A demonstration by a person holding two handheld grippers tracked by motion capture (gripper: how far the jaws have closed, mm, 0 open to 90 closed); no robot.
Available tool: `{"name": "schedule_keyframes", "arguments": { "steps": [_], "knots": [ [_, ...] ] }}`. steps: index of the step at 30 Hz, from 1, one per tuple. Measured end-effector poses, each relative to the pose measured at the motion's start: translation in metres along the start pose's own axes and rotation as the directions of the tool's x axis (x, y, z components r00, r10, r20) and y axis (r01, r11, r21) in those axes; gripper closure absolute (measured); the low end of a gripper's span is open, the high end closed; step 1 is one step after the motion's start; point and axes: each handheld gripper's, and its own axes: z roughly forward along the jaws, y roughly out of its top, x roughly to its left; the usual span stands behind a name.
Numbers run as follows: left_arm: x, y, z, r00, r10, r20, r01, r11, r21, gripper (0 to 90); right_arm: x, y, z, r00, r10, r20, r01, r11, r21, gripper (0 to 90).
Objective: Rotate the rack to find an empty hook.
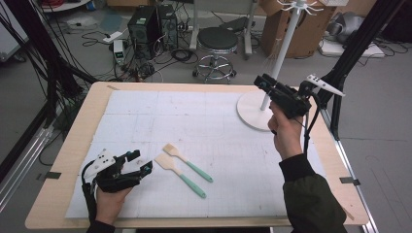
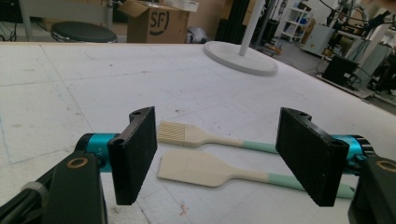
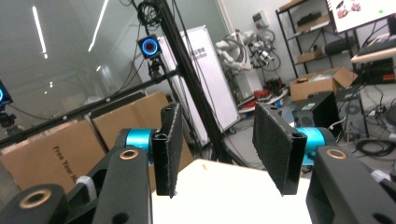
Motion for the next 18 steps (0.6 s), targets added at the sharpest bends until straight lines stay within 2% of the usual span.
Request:
{"name": "schedule_keyframes", "arguments": {
  "steps": [4,6,10,18],
  "knots": [
    [0.0,0.0,-0.002,1.0,-0.007,0.007,0.007,1.0,-0.007,29.8,0.007,-0.012,0.003,1.0,0.006,-0.004,-0.006,0.999,0.033,53.1],
    [0.001,-0.001,-0.001,0.9998,-0.017,0.012,0.017,0.9998,-0.007,29.8,0.012,-0.017,0.005,0.9999,0.009,-0.013,-0.009,0.999,0.031,52.7],
    [0.001,0.0,-0.002,0.9999,-0.013,0.009,0.013,0.9998,-0.012,29.9,0.022,-0.027,0.008,0.9997,-0.003,-0.024,0.004,0.999,0.047,52.1],
    [-0.001,0.002,-0.004,0.9999,0.0,0.016,0.001,0.9999,-0.017,29.8,0.023,-0.045,0.006,0.9998,-0.013,-0.013,0.014,0.994,0.11,48.8]
  ]
}}
